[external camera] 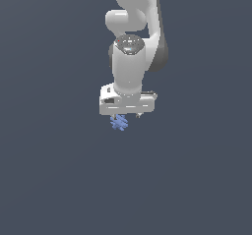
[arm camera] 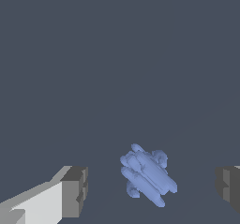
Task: Pick up the object and move it to a goal position.
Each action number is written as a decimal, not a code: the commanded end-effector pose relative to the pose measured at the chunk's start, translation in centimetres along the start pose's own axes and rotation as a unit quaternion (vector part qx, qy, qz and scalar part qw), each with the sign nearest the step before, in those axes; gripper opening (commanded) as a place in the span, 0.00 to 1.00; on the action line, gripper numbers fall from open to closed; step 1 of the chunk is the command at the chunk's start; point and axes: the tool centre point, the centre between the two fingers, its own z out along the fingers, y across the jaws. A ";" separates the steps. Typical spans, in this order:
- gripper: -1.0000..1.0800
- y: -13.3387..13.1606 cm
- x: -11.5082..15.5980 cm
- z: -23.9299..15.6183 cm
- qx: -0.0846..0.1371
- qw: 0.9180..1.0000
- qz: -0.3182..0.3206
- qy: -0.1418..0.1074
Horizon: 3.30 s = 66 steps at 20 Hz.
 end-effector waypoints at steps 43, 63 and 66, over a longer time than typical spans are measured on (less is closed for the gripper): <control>0.96 2.8 -6.0 7.7 0.012 0.848 -0.529 -0.006; 0.96 3.0 -7.5 9.1 0.018 0.768 -0.640 0.000; 0.96 3.0 -7.5 9.2 0.018 0.769 -0.638 0.000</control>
